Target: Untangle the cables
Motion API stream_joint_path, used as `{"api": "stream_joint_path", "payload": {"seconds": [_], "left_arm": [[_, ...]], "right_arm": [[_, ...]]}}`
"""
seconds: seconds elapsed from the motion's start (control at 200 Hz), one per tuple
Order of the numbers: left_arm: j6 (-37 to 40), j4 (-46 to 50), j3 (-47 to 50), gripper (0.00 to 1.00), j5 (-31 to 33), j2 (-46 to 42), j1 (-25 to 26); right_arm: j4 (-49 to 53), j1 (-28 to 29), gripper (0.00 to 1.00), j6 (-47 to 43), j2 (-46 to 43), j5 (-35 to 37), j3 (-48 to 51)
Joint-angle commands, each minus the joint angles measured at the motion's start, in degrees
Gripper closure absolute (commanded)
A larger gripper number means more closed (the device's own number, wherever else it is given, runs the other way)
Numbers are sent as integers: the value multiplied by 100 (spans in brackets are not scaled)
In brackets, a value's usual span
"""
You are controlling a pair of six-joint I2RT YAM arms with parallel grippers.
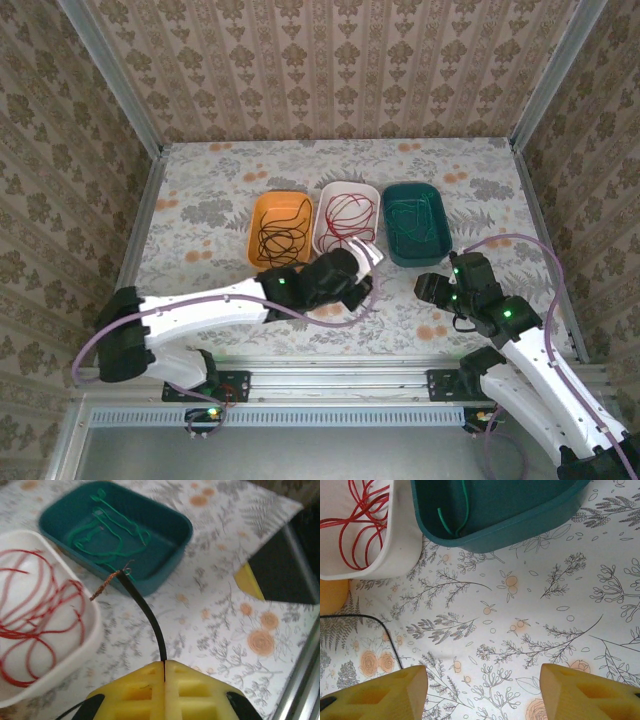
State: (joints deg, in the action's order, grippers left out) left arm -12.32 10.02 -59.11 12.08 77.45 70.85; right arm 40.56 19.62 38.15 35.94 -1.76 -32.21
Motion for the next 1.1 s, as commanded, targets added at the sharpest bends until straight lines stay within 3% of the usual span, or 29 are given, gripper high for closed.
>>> {"api": "stream_joint_path", "payload": {"seconds": [0.0, 0.155, 0.295, 0.425, 0.585, 0.815, 1.0, 1.03, 1.095], "left_arm": [[324, -44, 75, 100, 73, -675, -294], [498, -46, 118, 100, -130, -1628, -836], [465, 125, 169, 100, -576, -2095, -1853], [464, 95, 393, 100, -1164, -1943, -2867], [233, -690, 863, 100, -2092, -1191, -3839], [148, -1427, 867, 100, -2405, 418, -4070], [-211, -1772, 814, 100, -2474, 1000, -3929], [-233, -1733, 797, 92, -2332, 978, -3888], [-322, -1598, 762, 61, -1904, 809, -3797]], "right_arm": [[58, -36, 38, -22, -26, -32, -84], [8, -31, 38, -40, 9, -66, -84], [-112, -36, 38, -49, 87, -164, -58], [-179, -35, 38, -89, 212, -259, -101], [-198, -37, 38, -171, 324, -342, -220], [-180, -32, 38, -273, 449, -525, -313], [-101, -36, 38, -315, 431, -571, -208], [-79, -33, 38, -323, 416, -576, -201], [-27, -32, 38, -359, 377, -562, -200]]}}
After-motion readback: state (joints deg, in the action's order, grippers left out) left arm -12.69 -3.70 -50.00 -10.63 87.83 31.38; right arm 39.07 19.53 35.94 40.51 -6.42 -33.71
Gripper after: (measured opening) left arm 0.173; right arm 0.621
